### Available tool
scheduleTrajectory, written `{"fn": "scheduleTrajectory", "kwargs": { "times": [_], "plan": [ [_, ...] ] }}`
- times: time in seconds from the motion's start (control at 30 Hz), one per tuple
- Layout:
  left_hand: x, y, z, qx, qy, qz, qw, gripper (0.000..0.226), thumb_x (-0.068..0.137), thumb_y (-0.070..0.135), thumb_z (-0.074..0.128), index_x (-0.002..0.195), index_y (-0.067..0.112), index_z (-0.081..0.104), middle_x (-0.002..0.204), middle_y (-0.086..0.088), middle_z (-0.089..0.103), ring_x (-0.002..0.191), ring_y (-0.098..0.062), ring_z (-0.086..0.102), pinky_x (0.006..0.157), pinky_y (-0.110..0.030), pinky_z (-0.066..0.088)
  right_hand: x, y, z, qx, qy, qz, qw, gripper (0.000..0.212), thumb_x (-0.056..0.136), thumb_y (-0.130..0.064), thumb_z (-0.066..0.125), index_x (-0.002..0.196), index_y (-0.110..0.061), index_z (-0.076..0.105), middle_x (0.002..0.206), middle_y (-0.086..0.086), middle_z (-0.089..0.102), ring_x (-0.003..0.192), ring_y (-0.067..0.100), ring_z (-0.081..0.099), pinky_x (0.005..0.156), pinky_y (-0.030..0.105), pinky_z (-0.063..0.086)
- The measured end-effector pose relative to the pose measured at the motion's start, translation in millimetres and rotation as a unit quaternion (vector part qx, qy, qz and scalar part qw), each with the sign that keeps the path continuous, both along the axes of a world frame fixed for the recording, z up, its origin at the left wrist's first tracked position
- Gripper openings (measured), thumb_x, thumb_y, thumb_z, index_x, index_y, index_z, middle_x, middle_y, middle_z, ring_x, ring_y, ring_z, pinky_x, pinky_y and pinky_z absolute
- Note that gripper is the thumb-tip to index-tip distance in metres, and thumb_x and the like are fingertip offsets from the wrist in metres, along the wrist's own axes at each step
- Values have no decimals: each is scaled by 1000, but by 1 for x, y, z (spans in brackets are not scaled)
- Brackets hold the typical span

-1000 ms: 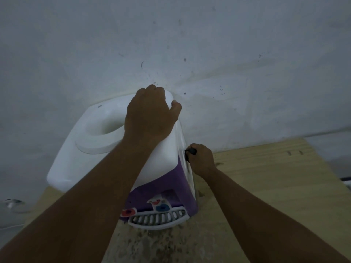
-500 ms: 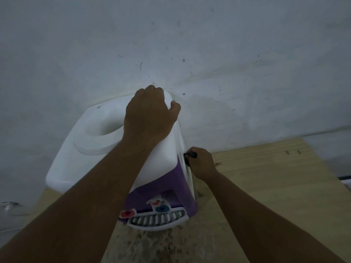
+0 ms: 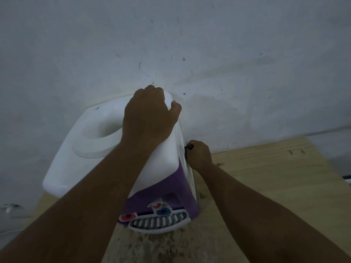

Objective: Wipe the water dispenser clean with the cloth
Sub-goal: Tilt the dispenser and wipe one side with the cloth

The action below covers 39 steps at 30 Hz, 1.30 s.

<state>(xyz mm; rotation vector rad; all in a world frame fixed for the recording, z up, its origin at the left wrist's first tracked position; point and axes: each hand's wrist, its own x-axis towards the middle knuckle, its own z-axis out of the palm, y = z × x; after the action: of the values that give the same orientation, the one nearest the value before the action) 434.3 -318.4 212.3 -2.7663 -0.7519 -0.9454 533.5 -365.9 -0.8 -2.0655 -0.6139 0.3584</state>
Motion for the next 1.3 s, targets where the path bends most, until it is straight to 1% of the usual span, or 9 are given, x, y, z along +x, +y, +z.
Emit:
{"fn": "scheduleTrajectory", "kwargs": {
  "times": [0.17, 0.3, 0.47, 0.57, 0.73, 0.97, 1.07, 1.13, 1.3],
  "plan": [
    [-1, -1, 2, -11, -1, -3, 1000, 33, 88, 43, 53, 86, 10, 58, 86, -3, 58, 84, -22, 51, 74, -31, 37, -2, -10, -4, 39, 41, 16, 998, 18, 90, -8, 57, 75, -1, 65, 64, 1, 57, 56, 12, 49, 54, 22, 36],
    [0, -3, 2, -8, 7, 10, 1000, 35, 87, 44, 52, 87, 10, 60, 90, -3, 60, 88, -24, 54, 75, -31, 37, -10, -31, -10, 91, 159, 27, 983, 14, 89, -14, 64, 82, -5, 72, 60, -2, 59, 50, 9, 50, 50, 18, 36],
    [-1, -3, 2, -13, 7, 9, 1000, 35, 87, 44, 52, 85, 11, 59, 90, -4, 60, 88, -24, 54, 77, -34, 40, -21, -42, -22, 105, 216, 7, 971, 17, 89, -14, 64, 76, -6, 70, 58, 0, 57, 51, 12, 51, 41, 16, 35],
    [-1, -4, 4, -21, 5, 7, 1000, 34, 87, 44, 52, 85, 11, 58, 89, -3, 59, 88, -24, 53, 78, -35, 41, -19, -33, -26, 78, 176, -10, 981, 16, 89, -14, 63, 78, -5, 69, 63, 0, 58, 60, 16, 54, 51, 19, 37],
    [0, -2, 3, -22, 4, 5, 1000, 33, 87, 45, 52, 83, 13, 57, 87, -1, 57, 82, -19, 46, 74, -31, 35, -8, -10, -20, 24, 78, -17, 997, 17, 89, -10, 58, 84, 2, 70, 81, 11, 68, 67, 16, 54, 53, 20, 36],
    [0, 1, 2, -16, 0, 5, 1000, 32, 86, 44, 53, 82, 12, 57, 84, 0, 56, 78, -17, 43, 71, -29, 33, 3, 9, -15, 42, 123, -71, 989, 16, 91, -13, 58, 90, -6, 72, 87, 4, 69, 73, 14, 56, 59, 19, 35],
    [0, 0, 3, -13, -1, 4, 1000, 32, 86, 44, 53, 82, 12, 57, 84, 0, 56, 78, -17, 43, 71, -29, 33, -7, 5, -12, 109, 170, -98, 974, 14, 89, -16, 60, 91, -10, 73, 88, 3, 71, 78, 17, 63, 68, 23, 46],
    [0, 0, 3, -14, 1, 3, 1000, 32, 86, 43, 53, 82, 12, 57, 84, 0, 56, 78, -17, 43, 71, -30, 34, -14, -5, -8, 158, 196, -100, 963, 13, 88, -15, 62, 89, -12, 74, 85, 1, 71, 80, 17, 65, 74, 28, 52],
    [0, -1, 5, -28, 5, 4, 1000, 30, 86, 43, 53, 78, 14, 53, 84, -1, 56, 80, -21, 47, 72, -33, 36, -37, -33, -2, 200, 185, -54, 961, 11, 90, -15, 63, 84, -13, 72, 81, -1, 71, 78, 11, 65, 71, 24, 50]
  ]
}}
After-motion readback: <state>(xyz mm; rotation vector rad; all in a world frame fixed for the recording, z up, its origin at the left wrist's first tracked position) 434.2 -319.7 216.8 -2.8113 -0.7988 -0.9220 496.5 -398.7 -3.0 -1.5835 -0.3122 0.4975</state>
